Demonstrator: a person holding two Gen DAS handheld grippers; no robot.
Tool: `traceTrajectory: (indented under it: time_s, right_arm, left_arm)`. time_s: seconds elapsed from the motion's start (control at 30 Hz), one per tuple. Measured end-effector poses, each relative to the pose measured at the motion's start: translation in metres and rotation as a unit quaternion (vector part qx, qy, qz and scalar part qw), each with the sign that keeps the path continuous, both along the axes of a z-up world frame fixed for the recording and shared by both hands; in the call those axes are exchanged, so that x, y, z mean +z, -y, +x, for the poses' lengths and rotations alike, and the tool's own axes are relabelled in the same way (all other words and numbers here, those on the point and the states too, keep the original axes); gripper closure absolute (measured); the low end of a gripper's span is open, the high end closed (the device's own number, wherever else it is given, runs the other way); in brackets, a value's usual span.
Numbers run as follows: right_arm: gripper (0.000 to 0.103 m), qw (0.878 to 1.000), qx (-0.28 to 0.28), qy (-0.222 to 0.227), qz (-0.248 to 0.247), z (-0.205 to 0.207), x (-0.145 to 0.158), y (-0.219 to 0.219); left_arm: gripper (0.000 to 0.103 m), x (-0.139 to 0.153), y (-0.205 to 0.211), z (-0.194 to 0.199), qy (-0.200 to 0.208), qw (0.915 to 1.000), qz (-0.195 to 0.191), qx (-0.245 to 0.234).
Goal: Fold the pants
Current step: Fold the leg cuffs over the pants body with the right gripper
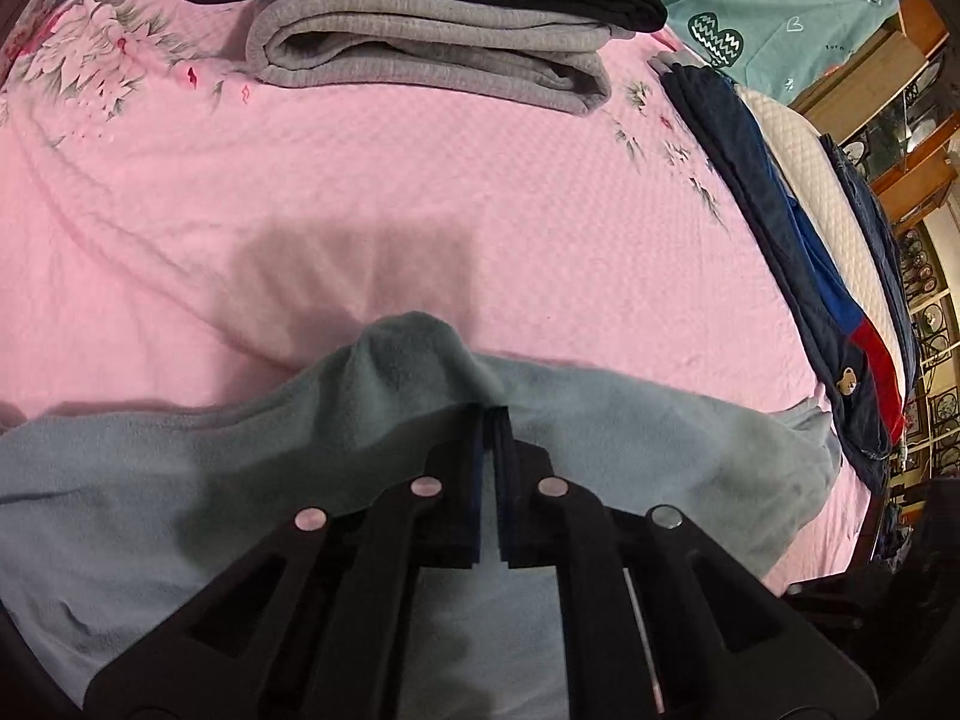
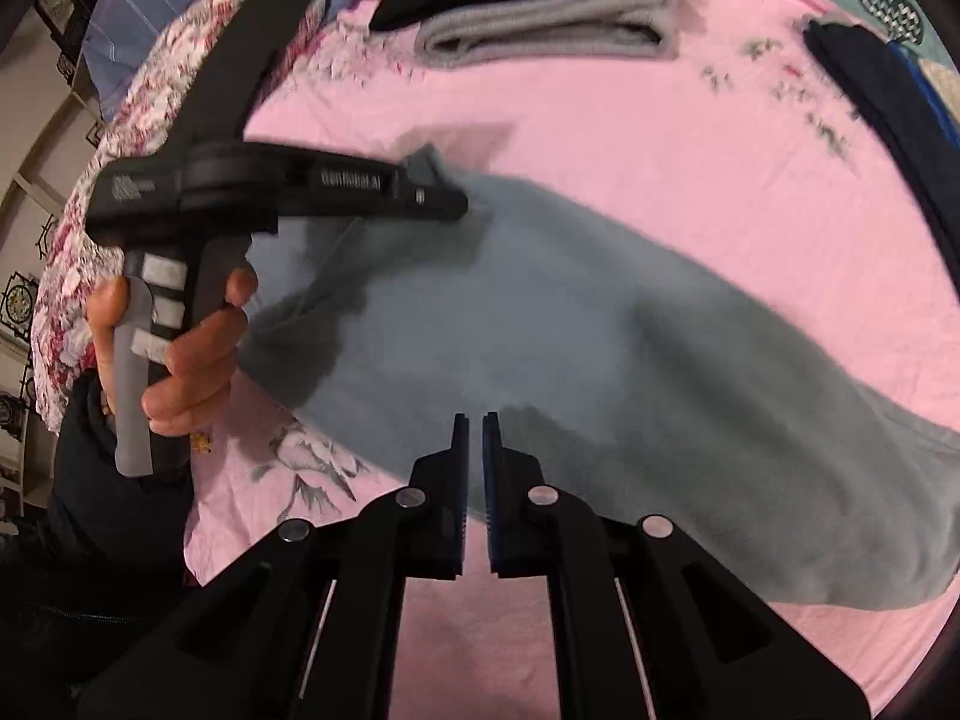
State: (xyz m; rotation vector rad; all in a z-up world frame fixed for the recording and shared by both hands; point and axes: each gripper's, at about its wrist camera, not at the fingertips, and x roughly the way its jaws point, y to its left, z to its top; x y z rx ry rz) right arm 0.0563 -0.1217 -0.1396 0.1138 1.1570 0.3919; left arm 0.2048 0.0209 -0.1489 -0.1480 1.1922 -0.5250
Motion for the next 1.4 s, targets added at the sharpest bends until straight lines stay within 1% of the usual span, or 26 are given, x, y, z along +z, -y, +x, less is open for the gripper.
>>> traceTrajectory:
  time_s: [0.07,0.1,0.17,0.2,0.23,0.27,0.3,0.33,0.37,0.4,0.47,0.5,0.57,0.63,0.7,0.8,0.9,0.97,1.03,1.1,1.23,1.27,1.3,1.33,1.4]
  right_arm:
    - [0.097,0.999,0.005,-0.033,-0.008,0.002,-0.015,-0.006]
    - [0.096,1.0,-0.001,-0.025,-0.004,0.002,-0.013,-0.005]
    - [0.095,0.999,-0.004,-0.036,0.008,0.0,-0.008,0.002]
    - [0.091,0.999,-0.015,-0.034,0.026,-0.001,-0.001,0.012]
    - [0.084,0.998,-0.033,-0.02,0.04,-0.005,0.01,0.028]
    - [0.062,0.997,-0.056,0.001,0.048,-0.01,0.021,0.046]
    - [0.048,0.994,-0.089,0.03,0.049,-0.017,0.035,0.071]
    - [0.048,0.991,-0.119,0.054,0.042,-0.026,0.045,0.096]
    - [0.048,0.986,-0.15,0.068,0.03,-0.035,0.052,0.123]
    - [0.048,0.98,-0.182,0.074,0.023,-0.044,0.055,0.149]
    - [0.048,0.97,-0.233,0.071,0.008,-0.063,0.056,0.201]
    - [0.048,0.968,-0.24,0.071,-0.002,-0.068,0.054,0.22]
    - [0.048,0.969,-0.234,0.072,-0.028,-0.074,0.048,0.252]
    - [0.048,0.976,-0.204,0.071,-0.036,-0.077,0.038,0.274]
    - [0.048,0.98,-0.183,0.074,-0.028,-0.078,0.03,0.282]
    - [0.048,0.987,-0.143,0.068,-0.027,-0.079,0.018,0.288]
    - [0.048,0.993,-0.098,0.052,-0.033,-0.079,0.001,0.284]
    - [0.048,0.995,-0.076,0.041,-0.054,-0.074,-0.01,0.278]
    - [0.048,0.995,-0.065,0.033,-0.063,-0.066,-0.019,0.273]
    - [0.048,0.996,-0.057,0.044,-0.059,-0.059,-0.022,0.272]
    - [0.049,0.995,-0.059,0.057,-0.058,-0.046,-0.023,0.267]
    - [0.059,0.995,-0.058,0.062,-0.055,-0.046,-0.023,0.265]
    - [0.072,0.996,-0.051,0.061,-0.038,-0.047,-0.022,0.264]
    - [0.075,0.997,-0.049,0.06,-0.031,-0.047,-0.023,0.262]
    - [0.079,0.996,-0.056,0.061,-0.036,-0.048,-0.021,0.26]
  left_arm:
    - [0.097,-0.001,0.0,-0.001,0.006,1.0,-0.001,-0.005]
    - [0.097,0.0,0.0,-0.002,0.009,0.9999,-0.001,-0.007]
    - [0.096,0.001,-0.001,-0.005,0.013,0.9999,-0.002,-0.01]
    - [0.089,0.004,-0.002,-0.008,0.019,0.9998,-0.004,-0.009]
    - [0.072,0.009,-0.005,-0.013,0.031,0.9995,-0.005,-0.005]
    - [0.062,0.015,-0.008,-0.018,0.045,0.999,-0.005,0.002]
    - [0.053,0.023,-0.014,-0.026,0.06,0.9981,-0.005,0.012]
    - [0.052,0.032,-0.019,-0.036,0.073,0.9971,-0.01,0.018]
    - [0.052,0.04,-0.024,-0.045,0.076,0.9967,-0.023,0.015]
    - [0.05,0.046,-0.028,-0.054,0.074,0.9964,-0.039,0.013]
    - [0.05,0.052,-0.036,-0.075,0.068,0.9959,-0.059,0.011]
    - [0.05,0.052,-0.038,-0.082,0.064,0.9958,-0.064,0.013]
    - [0.049,0.047,-0.043,-0.094,0.055,0.9961,-0.066,0.019]
    - [0.049,0.038,-0.046,-0.102,0.048,0.9971,-0.049,0.032]
    - [0.05,0.027,-0.052,-0.106,0.032,0.9976,-0.037,0.049]
    - [0.05,0.015,-0.06,-0.11,0.005,0.9967,-0.033,0.074]
    - [0.05,0.013,-0.064,-0.113,0.0,0.9956,-0.033,0.088]
    - [0.05,0.014,-0.062,-0.113,0.0,0.9955,-0.025,0.092]
    - [0.05,0.014,-0.06,-0.11,-0.002,0.9954,-0.016,0.095]
    - [0.05,0.011,-0.058,-0.107,-0.009,0.995,-0.014,0.098]
    - [0.049,0.011,-0.057,-0.107,-0.004,0.9952,-0.012,0.097]
    - [0.049,0.011,-0.057,-0.108,-0.003,0.9954,-0.013,0.095]
    - [0.049,0.01,-0.059,-0.108,-0.003,0.9955,-0.017,0.093]
    - [0.049,0.01,-0.06,-0.108,-0.003,0.9954,-0.022,0.093]
    - [0.049,0.009,-0.063,-0.109,-0.004,0.9954,-0.03,0.091]
